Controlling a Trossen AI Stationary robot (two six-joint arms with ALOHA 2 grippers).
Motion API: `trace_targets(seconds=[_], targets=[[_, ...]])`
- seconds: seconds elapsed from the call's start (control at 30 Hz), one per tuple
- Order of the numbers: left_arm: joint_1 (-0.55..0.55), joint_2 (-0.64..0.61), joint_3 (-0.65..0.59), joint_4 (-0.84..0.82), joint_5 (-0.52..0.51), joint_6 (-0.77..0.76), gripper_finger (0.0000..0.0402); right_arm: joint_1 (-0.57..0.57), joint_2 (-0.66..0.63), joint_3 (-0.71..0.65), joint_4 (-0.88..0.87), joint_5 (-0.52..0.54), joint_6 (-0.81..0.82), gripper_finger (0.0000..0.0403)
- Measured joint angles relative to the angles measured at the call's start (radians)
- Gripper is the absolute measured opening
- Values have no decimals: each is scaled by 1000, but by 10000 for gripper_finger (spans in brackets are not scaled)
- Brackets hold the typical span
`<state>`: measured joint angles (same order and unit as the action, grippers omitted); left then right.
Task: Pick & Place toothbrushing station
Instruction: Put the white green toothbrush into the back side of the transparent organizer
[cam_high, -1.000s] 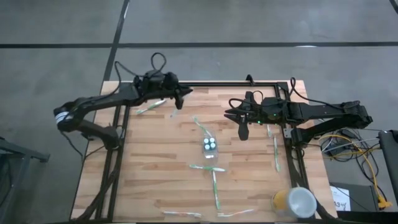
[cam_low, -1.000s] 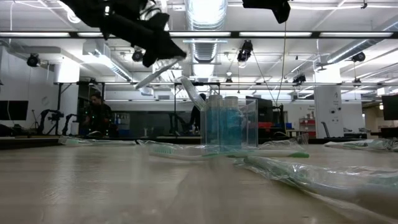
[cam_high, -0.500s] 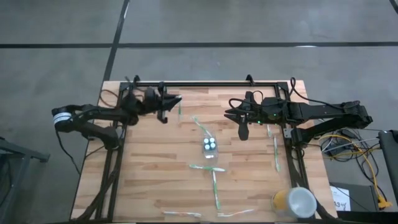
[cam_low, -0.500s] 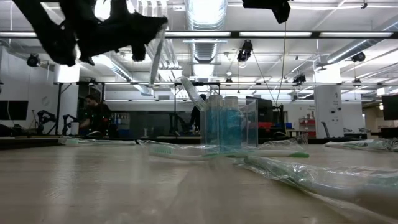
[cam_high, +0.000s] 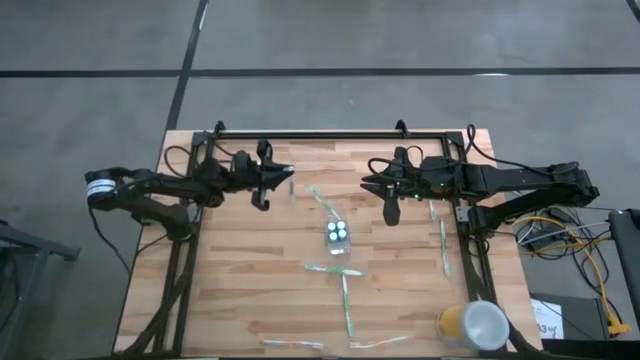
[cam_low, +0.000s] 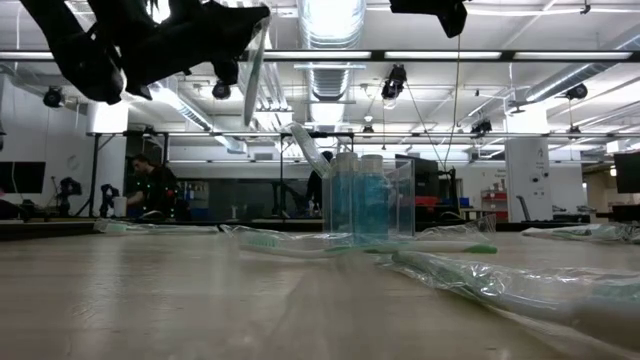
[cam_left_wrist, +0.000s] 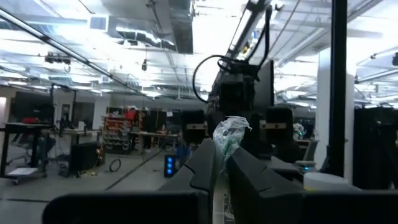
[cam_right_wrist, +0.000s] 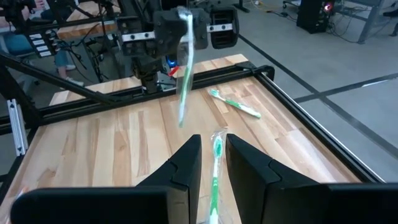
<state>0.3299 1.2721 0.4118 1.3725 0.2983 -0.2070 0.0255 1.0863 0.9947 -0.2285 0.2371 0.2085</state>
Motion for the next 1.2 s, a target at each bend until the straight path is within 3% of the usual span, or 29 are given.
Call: trace_targets(seconds=[0.2, 0.43, 0.8, 1.2], targets=[[-54, 41, 53, -28, 0, 5, 31, 0, 0, 0, 0, 0, 0, 68], [-96, 188, 152, -28, 1, 5, 29, 0, 0, 0, 0, 0, 0, 68], [-99, 423, 367, -28, 113, -14, 31, 0, 0, 0, 0, 0, 0, 68], [-99, 536, 442, -18, 113, 1, 31, 0, 0, 0, 0, 0, 0, 68]])
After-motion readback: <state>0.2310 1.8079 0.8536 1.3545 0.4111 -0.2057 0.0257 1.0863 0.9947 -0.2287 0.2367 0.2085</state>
